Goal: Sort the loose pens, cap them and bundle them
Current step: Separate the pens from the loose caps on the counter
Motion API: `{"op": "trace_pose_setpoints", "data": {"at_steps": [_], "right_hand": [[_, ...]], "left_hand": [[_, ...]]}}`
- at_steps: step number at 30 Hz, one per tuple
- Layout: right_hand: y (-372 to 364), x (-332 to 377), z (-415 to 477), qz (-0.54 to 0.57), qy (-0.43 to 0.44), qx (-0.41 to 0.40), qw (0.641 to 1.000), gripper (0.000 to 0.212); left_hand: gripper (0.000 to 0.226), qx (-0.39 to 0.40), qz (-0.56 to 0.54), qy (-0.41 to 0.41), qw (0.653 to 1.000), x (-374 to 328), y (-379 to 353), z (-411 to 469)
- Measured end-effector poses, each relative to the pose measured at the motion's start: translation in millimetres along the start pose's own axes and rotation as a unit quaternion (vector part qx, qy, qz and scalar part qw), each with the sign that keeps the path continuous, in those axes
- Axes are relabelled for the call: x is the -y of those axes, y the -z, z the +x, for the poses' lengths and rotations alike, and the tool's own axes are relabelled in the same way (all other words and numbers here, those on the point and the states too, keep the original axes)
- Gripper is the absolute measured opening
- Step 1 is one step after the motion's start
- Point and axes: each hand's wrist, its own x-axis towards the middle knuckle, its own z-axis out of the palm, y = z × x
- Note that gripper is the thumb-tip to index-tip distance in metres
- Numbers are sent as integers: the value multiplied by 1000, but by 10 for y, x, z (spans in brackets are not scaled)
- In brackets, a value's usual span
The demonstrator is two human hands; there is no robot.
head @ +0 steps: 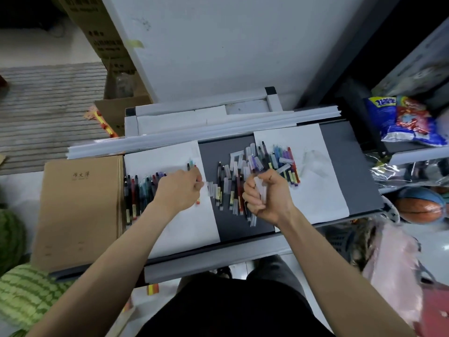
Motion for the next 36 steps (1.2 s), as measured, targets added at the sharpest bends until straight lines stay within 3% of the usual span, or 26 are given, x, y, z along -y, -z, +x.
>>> {"op": "trace_pose_setpoints", "data": {"at_steps": [3, 4, 6, 8, 10, 12, 15, 17, 18, 21, 25, 29, 33, 36], "right_hand": [[111, 41, -69, 38, 5, -9, 999, 27], [144, 54, -88, 41, 6, -16, 999, 28], [213, 91, -143, 30, 8, -59, 998, 32], [318, 161, -215, 13, 26, -130, 991, 37], [466, 283, -315, -11, 69, -205, 976, 39], [609, 459, -418, -39, 110, -270, 956, 38], [774, 742, -531, -66, 151, -346, 924, 39], [853, 885, -565, -88, 175, -379, 905, 37], [887, 937, -572, -101, 189, -392, 895, 36], [990, 1010, -551, -139, 238, -422, 864, 36], [1139, 1010, -456, -231, 280, -423, 830, 40], [1307, 1069, -366, -311, 287, -400, 813, 45], [1375, 1167, -250, -344, 323, -375, 798, 47], [1388, 1189, -183, -354, 352, -372, 783, 46]], "left_hand": [[30, -3, 11, 15, 1000, -14, -34, 9], [31, 1, -27, 29, 999, -25, -39, 13], [31, 12, -212, 77, 974, -75, -55, 38], [31, 29, -471, 157, 868, -225, -22, 32], [37, 69, -623, 197, 754, -438, 13, 1], [39, 139, -691, 151, 693, -747, -8, -28], [26, 197, -772, 98, 596, -1367, -127, 35], [21, 217, -797, 94, 556, -1839, -226, 124], [21, 221, -793, 96, 560, -2067, -285, 178], [18, 178, -754, 129, 619, -2677, -434, 308], [24, 10, -698, 146, 701, -3265, -619, 412], [25, -103, -677, 134, 716, -3487, -747, 462], [25, -177, -621, 117, 755, -3534, -823, 592], [24, -238, -599, 114, 756, -3534, -888, 669]]}}
